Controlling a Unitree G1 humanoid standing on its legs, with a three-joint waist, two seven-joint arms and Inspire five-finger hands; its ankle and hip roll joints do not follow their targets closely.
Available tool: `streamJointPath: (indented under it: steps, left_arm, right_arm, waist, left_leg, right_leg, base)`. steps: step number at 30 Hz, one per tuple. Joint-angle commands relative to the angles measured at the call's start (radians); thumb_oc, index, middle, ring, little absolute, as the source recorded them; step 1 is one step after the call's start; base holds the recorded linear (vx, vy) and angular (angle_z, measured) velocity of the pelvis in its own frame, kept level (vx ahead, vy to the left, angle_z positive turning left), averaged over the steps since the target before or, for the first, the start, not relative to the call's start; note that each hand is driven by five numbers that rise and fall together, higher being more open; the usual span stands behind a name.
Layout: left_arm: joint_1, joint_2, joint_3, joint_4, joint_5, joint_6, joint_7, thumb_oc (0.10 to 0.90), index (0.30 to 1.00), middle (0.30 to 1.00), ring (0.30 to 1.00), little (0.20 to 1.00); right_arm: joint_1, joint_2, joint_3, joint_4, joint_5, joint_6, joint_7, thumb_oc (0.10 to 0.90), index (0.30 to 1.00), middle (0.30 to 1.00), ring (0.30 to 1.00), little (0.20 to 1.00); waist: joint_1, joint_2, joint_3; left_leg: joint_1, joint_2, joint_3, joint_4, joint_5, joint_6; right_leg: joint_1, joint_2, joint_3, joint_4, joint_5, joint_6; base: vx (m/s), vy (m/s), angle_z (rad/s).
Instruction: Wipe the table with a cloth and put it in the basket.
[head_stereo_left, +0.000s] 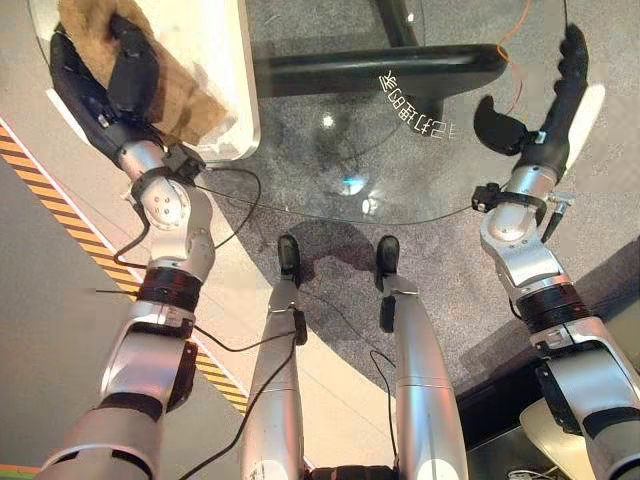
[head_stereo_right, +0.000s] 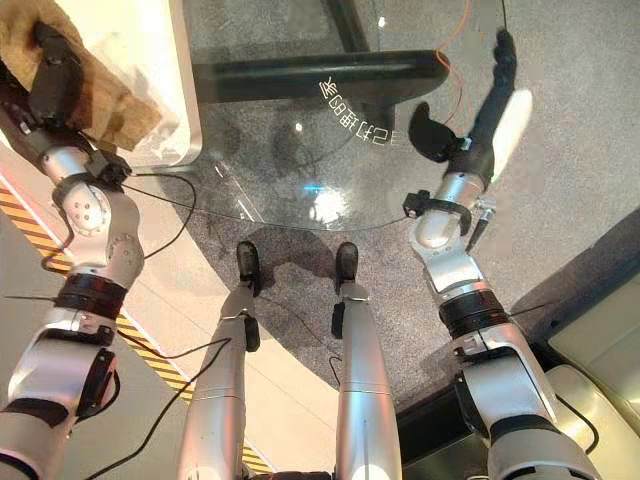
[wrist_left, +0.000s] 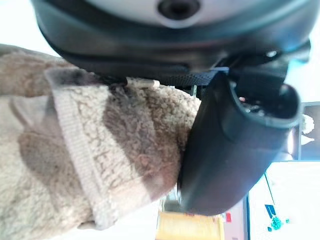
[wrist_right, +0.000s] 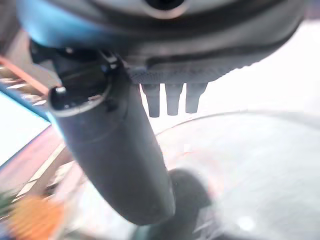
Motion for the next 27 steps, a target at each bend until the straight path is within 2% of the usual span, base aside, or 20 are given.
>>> streamJointPath:
  steps: [1,10,15,18,21,27]
  left_arm:
    - [-0.149,0.141,-0.006,-0.028,0.094,-0.154,0.054,0.1,0.3,0.3,0.3,0.2]
    - [-0.23,0.206,-0.08,0.076,0.158,-0.095,0.132,0.1,0.3,0.3,0.3,0.2]
    - [-0.294,0.241,-0.147,0.148,0.192,-0.017,0.148,0.1,0.3,0.3,0.3,0.2]
    - [-0.331,0.263,-0.191,0.204,0.222,0.055,0.145,0.1,0.3,0.3,0.3,0.2]
    - [-0.343,0.272,-0.209,0.231,0.229,0.094,0.142,0.1,0.3,0.3,0.3,0.2]
    - [-0.362,0.276,-0.246,0.29,0.244,0.179,0.129,0.1,0.3,0.3,0.3,0.2]
  right_arm:
    - [-0.032,-0.086,-0.005,0.015,0.053,-0.125,-0.093,0.8,0.9,0.9,0.9,0.9]
    - [-0.022,-0.082,0.024,0.196,0.149,-0.147,-0.098,0.8,0.9,0.9,0.9,0.9]
    - [0.004,-0.059,0.009,0.358,0.163,-0.179,-0.048,0.8,0.9,0.9,0.9,0.9]
    - [0.02,-0.046,0.004,0.464,0.185,-0.205,-0.01,0.8,0.9,0.9,0.9,0.9]
    - [0.035,-0.037,-0.005,0.512,0.186,-0.214,0.007,0.8,0.9,0.9,0.9,0.9]
    - [0.053,-0.009,0.0,0.59,0.176,-0.155,0.035,0.8,0.9,0.9,0.9,0.9]
  waist:
    - [0.013,-0.022,-0.029]
    - [0.006,-0.028,-0.029]
    - [0.004,-0.029,-0.029]
    - [0.001,-0.027,-0.029]
    - [-0.002,-0.026,-0.029]
    - [-0.005,-0.025,-0.029]
  left_leg:
    - [0.003,-0.018,0.005,0.086,-0.111,0.021]
    - [0.0,-0.011,0.005,0.086,-0.114,0.021]
    - [-0.001,-0.005,0.007,0.091,-0.116,0.024]
    - [0.001,-0.001,0.01,0.092,-0.116,0.026]
    - [0.001,0.0,0.013,0.093,-0.117,0.028]
    - [0.008,0.001,0.019,0.088,-0.115,0.032]
  right_leg:
    - [0.058,0.011,-0.043,-0.088,0.016,0.029]
    - [0.059,0.022,-0.038,-0.094,0.014,0.022]
    - [0.062,0.029,-0.038,-0.091,0.011,0.019]
    - [0.066,0.033,-0.037,-0.095,0.011,0.017]
    - [0.066,0.034,-0.036,-0.095,0.011,0.016]
    - [0.07,0.036,-0.037,-0.099,0.015,0.015]
  base:
    - [0.0,0.0,0.0]
    - [0.0,-0.003,-0.02]
    - [0.0,-0.006,-0.03]
    - [0.0,0.0,0.0]
    - [0.0,0.0,0.0]
    - [0.0,0.005,0.0]
